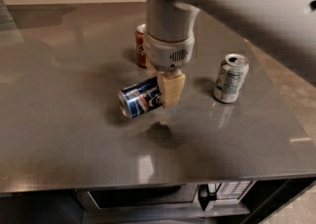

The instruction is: Pick pepsi can

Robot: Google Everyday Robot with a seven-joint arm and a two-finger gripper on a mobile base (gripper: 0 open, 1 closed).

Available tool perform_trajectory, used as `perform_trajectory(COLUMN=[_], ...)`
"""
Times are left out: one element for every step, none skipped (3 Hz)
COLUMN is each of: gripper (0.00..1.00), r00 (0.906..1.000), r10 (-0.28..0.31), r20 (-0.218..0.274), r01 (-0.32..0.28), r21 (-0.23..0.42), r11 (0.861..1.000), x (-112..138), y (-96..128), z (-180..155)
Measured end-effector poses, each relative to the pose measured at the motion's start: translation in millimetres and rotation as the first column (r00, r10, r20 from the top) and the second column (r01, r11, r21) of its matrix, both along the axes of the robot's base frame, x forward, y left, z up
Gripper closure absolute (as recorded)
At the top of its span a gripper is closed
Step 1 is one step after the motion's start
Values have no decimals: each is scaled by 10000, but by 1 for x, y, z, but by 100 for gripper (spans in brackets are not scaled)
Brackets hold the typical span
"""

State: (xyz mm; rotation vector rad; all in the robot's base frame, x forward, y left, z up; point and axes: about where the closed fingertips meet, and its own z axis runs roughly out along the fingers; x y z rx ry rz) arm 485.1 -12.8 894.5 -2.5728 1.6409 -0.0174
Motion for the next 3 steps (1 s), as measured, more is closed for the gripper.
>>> perform_trajectory(gripper=[100, 100, 100], r00=[9994, 9938, 9921], r10=[286, 732, 723], r20=[197, 839, 1026], r01=[-290, -815, -839], r21=[253, 996, 1140], r11=[9993, 9917, 9899], x=[2, 13, 18], y=[0, 10, 15], z=[25, 70, 70])
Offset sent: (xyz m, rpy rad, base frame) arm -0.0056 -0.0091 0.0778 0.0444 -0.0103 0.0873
